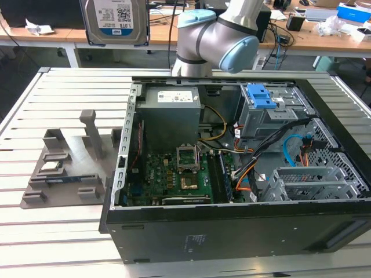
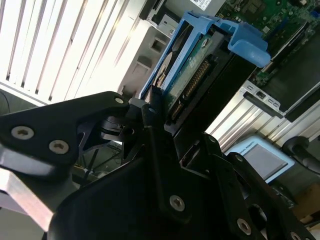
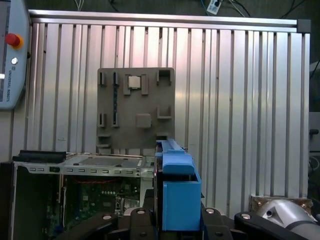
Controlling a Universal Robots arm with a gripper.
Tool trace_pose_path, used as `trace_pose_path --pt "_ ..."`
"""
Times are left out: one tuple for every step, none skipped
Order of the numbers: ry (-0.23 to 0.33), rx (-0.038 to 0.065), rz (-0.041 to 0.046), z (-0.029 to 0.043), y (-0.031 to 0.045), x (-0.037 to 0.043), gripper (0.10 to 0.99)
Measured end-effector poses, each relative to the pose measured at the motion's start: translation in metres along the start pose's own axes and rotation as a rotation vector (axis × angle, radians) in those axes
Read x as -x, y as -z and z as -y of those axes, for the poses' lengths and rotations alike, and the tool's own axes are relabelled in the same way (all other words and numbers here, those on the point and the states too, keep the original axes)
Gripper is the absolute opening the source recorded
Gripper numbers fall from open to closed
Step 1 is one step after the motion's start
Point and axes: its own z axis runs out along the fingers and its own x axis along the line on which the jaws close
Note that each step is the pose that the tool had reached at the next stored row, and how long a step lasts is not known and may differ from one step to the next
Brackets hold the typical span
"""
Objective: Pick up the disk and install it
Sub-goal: 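Pick up the disk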
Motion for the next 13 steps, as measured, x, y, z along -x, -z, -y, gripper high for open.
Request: trace_pose_path --pt "0.0 0.0 0.0001 0.0021 0.0 -0.0001 0.361" --pt "0.0 0.0 0.0 0.006 0.0002 -0.0002 0.361" --pt "0.0 0.0 0.0 0.0085 0.0003 -0.0003 0.361" --pt "0.0 0.0 0.0 0.0114 0.0004 -0.0004 0.361" --pt "0.0 0.0 0.0 0.0131 0.0005 -0.0005 0.361" --pt "0.0 0.0 0.0 0.0148 0.0006 -0.0005 0.361" --pt "0.0 0.0 0.0 0.0168 0.0007 -0.0006 0.361" --pt "0.0 0.0 0.0 0.0185 0.0007 -0.0007 0.361" --pt "0.0 0.0 0.0 0.021 0.0008 -0.0008 0.361" --pt "0.0 0.0 0.0 0.0233 0.0009 -0.0009 0.361" --pt "0.0 0.0 0.0 0.0255 0.0009 -0.001 0.361" --pt "0.0 0.0 0.0 0.0312 0.0012 -0.0011 0.361" --pt "0.0 0.0 0.0 0.0353 0.0013 -0.0013 0.361"
